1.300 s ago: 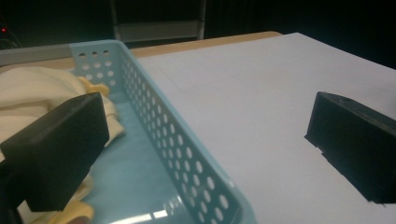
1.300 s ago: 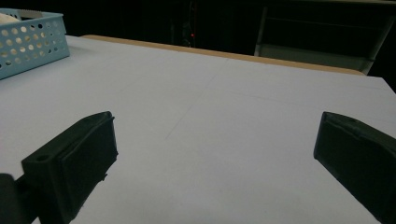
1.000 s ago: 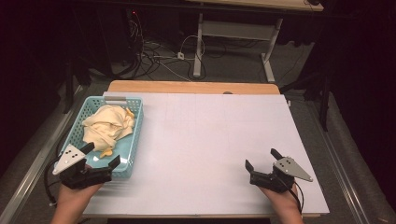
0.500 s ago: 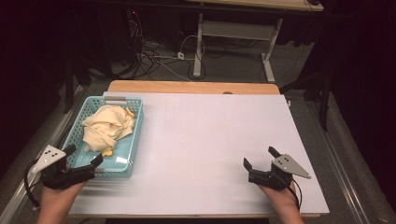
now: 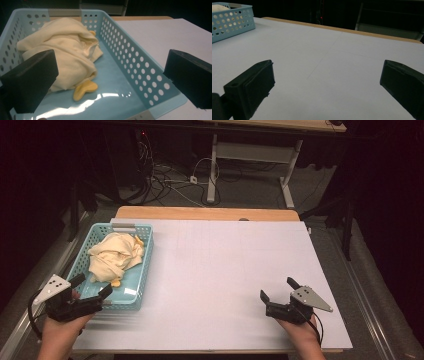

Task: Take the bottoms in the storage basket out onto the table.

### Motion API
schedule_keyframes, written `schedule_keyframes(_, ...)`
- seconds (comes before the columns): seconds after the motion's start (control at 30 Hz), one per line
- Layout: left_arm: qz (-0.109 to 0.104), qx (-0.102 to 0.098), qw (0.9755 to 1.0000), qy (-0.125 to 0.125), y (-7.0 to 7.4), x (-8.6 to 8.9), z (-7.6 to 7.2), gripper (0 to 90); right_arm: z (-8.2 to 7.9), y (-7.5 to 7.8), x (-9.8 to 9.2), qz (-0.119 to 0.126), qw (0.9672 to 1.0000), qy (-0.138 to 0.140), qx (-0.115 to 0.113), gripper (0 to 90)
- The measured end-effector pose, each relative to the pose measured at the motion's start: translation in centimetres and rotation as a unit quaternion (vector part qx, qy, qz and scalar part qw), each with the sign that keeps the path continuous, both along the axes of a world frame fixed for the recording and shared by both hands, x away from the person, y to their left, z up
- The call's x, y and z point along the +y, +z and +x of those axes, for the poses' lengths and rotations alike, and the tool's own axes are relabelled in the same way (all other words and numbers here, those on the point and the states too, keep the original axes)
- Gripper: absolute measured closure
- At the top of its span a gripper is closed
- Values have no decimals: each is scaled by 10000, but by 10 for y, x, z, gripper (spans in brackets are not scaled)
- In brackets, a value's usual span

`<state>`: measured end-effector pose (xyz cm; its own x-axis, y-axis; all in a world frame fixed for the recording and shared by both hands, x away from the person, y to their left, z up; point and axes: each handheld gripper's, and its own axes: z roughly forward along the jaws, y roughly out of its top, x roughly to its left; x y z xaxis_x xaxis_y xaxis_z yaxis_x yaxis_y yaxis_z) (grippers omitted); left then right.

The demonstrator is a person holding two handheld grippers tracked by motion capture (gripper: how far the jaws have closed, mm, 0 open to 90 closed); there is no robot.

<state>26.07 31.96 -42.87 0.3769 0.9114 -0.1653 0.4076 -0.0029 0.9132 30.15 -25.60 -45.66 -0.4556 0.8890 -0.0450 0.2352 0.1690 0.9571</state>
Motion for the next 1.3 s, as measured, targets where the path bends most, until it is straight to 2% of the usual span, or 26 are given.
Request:
schedule_keyframes(0.03,105,21,9999,-21,4,-4,4,0,0,0,1,1,10000,9,-2,2)
schedule_keyframes(0.07,105,21,9999,-21,4,-4,4,0,0,0,1,-13,10000,24,-13,2)
schedule_keyframes(0.13,-89,112,9999,-35,10,-6,12,0,0,0,1,-9,10000,27,-9,2)
schedule_keyframes(0.17,-68,113,9999,8,14,-8,16,0,0,0,1,-3,10000,40,4,2)
schedule_keyframes(0.23,50,141,9999,46,22,-12,23,0,0,-1,0,8,10000,52,18,2)
schedule_keyframes(0.27,167,186,9996,110,29,-15,32,0,0,-1,-1,39,10000,45,29,2)
schedule_keyframes(0.37,224,287,9992,187,40,-14,49,0,-1,0,-3,80,10000,49,20,2)
schedule_keyframes(0.43,292,326,9988,216,43,-14,54,0,-1,0,-3,89,9999,63,22,2)
schedule_keyframes(0.47,428,426,9979,216,48,-15,66,0,-1,0,-3,93,9999,74,12,2)
schedule_keyframes(0.57,453,606,9970,190,55,-13,84,0,-1,0,-3,113,9999,64,37,2)
schedule_keyframes(0.6,453,606,9970,190,55,-13,84,0,-1,0,-3,113,9999,64,37,2)
schedule_keyframes(0.63,514,647,9964,186,56,-13,90,0,-1,0,-3,117,9999,63,45,2)
schedule_keyframes(0.67,566,790,9951,152,56,-11,103,0,-1,0,-3,110,9999,73,52,2)
schedule_keyframes(0.7,594,846,9945,179,56,-10,109,0,-1,-1,-2,121,9999,71,71,2)
schedule_keyframes(0.93,565,1167,9910,330,47,-2,147,0,1,-3,-5,202,9997,41,146,2)
schedule_keyframes(0.97,602,1252,9897,347,44,-1,153,0,1,-3,-6,207,9997,35,156,2)
schedule_keyframes(1.03,790,1457,9854,392,37,0,164,0,1,-3,-6,235,9996,24,171,2)
schedule_keyframes(1.13,769,1736,9809,422,24,5,178,0,1,-3,-7,253,9995,38,180,2)
schedule_keyframes(1.23,900,2023,9742,448,11,6,188,0,2,-4,-7,261,9994,59,210,2)
schedule_keyframes(1.3,1042,2207,9688,431,3,5,193,0,3,-5,-7,263,9993,67,241,2)
